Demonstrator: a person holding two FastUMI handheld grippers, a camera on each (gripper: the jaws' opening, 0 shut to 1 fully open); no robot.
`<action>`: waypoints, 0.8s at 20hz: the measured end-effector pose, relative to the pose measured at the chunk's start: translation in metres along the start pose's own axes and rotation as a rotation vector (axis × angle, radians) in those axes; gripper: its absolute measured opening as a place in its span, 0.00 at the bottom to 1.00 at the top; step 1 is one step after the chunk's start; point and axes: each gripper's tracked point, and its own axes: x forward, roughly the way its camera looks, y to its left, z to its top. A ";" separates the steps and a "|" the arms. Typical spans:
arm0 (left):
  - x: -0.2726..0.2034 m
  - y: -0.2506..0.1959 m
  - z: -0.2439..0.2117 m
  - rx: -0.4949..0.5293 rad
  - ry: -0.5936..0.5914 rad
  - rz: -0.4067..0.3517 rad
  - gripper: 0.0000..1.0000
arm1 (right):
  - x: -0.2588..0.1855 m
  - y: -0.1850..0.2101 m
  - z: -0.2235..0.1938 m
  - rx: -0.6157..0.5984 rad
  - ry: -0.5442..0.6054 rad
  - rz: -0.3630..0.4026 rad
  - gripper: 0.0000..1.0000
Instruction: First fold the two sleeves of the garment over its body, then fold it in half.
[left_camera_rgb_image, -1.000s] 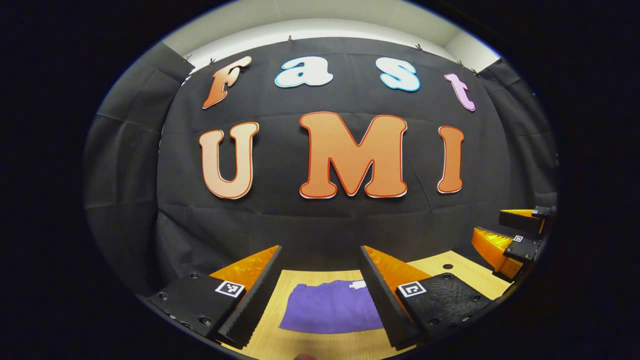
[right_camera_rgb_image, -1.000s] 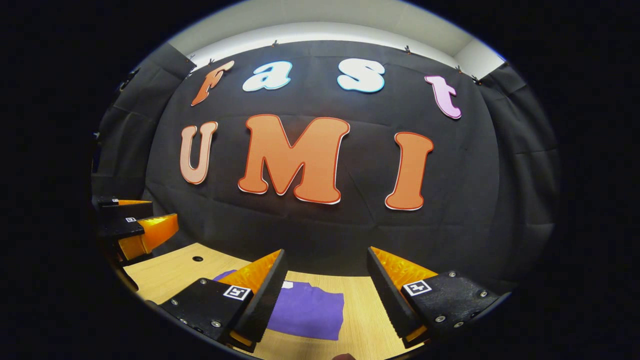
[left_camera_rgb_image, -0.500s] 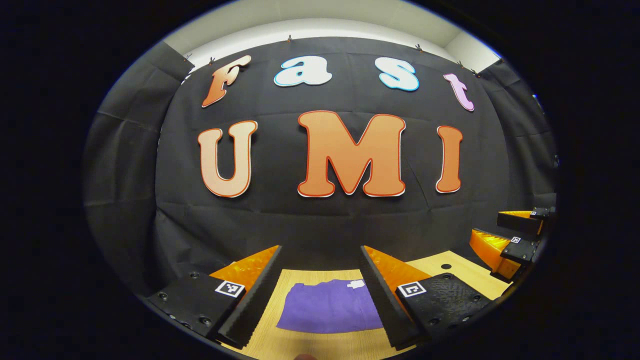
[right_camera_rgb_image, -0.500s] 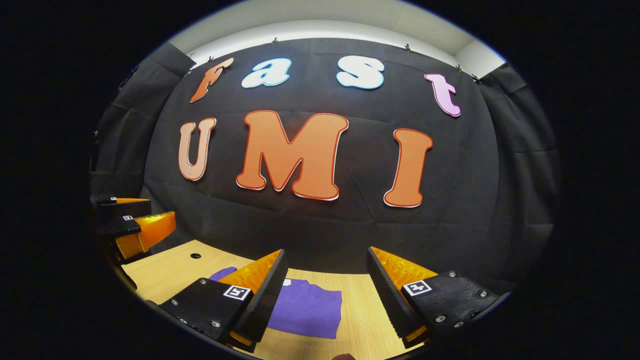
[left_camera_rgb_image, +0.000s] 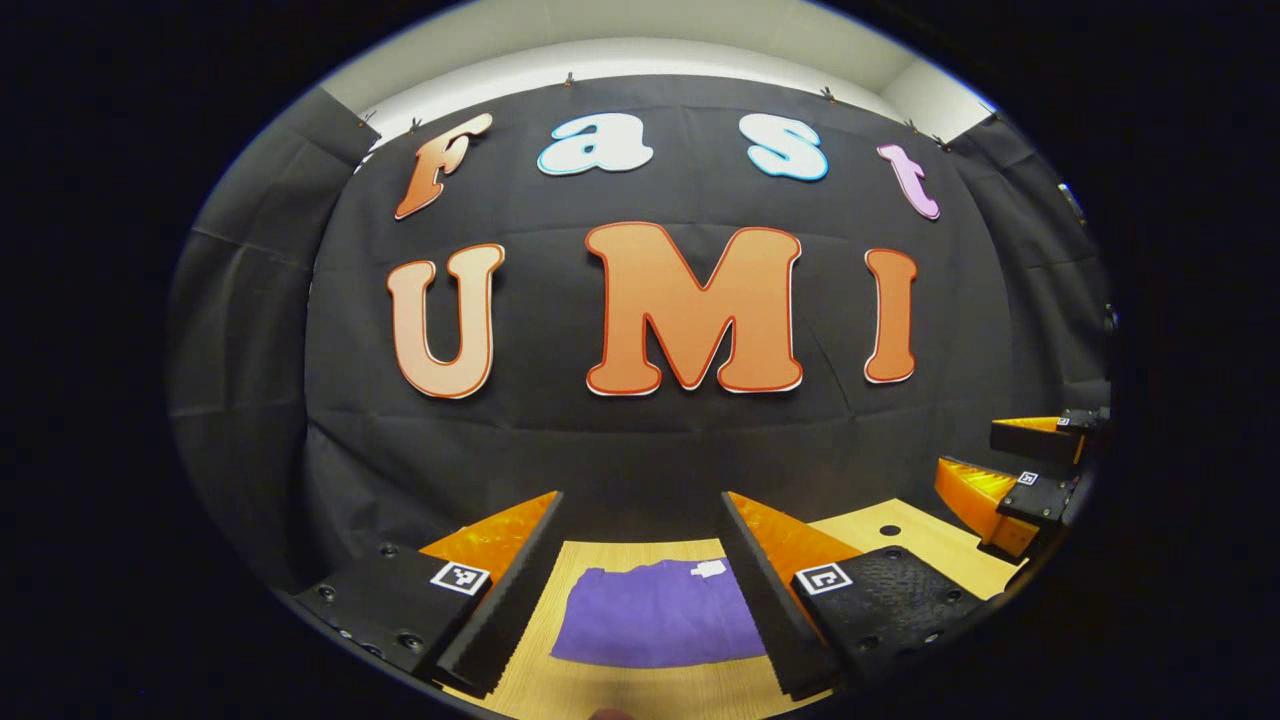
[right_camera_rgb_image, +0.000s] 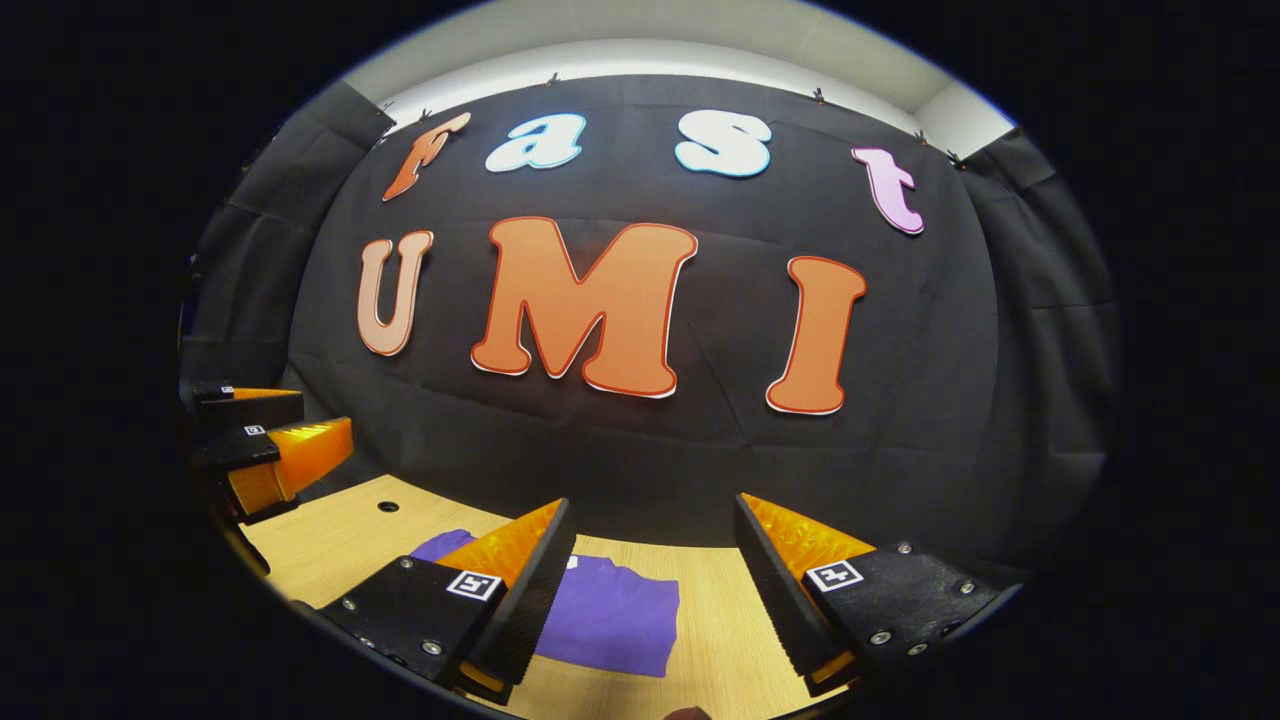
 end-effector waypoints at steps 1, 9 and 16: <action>0.000 -0.002 0.001 0.005 -0.002 0.004 0.95 | 0.001 -0.001 -0.001 0.000 -0.002 0.004 0.94; 0.002 -0.013 0.011 0.041 -0.034 0.002 0.95 | 0.009 -0.007 -0.001 0.014 -0.012 0.068 0.94; -0.011 -0.023 0.011 0.032 -0.014 0.052 0.95 | 0.007 -0.007 0.001 0.026 -0.013 0.141 0.94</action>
